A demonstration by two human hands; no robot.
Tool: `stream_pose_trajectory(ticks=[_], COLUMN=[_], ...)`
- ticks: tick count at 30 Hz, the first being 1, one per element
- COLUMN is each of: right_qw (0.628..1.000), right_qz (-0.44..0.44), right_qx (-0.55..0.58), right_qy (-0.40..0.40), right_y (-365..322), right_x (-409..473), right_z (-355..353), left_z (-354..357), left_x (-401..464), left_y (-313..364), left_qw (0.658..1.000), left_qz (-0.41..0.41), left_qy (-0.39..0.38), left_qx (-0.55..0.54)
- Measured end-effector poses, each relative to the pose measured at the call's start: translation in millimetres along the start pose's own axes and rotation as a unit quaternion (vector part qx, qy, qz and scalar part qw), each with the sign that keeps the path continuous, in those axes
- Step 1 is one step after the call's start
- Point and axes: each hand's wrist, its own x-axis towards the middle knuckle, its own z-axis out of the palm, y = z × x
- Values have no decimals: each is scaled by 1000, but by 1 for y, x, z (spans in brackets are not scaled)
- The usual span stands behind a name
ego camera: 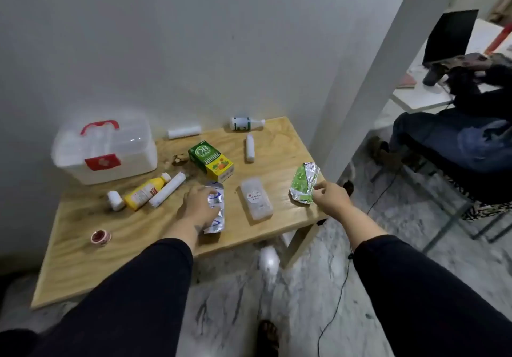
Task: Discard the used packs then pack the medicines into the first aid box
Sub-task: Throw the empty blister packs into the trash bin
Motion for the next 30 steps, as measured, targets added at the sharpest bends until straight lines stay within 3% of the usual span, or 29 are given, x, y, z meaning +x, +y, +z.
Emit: stream_pose_trajectory(ticks=[2,8,13,21,30], right_qw=[1000,1000,1000,994,981], right_qz=[0,-4,-4,-87,-128], right_qx=[13,-1,0,66,140], right_qy=[20,12,9,-4,-30], right_y=[2,2,-5,-23,-82], right_x=[20,61,78,71,36], right_z=[0,12,21,22,6], left_z=[7,17,17,18,-23], left_x=[11,21,27,20,1], left_y=[3,8,18,27,31], left_qw=[998,985,988,990,974], left_qz=[-23,-89,-94,-55,-70], left_qy=[36,43,76,112,192], left_qx=[55,143,94,60,-103])
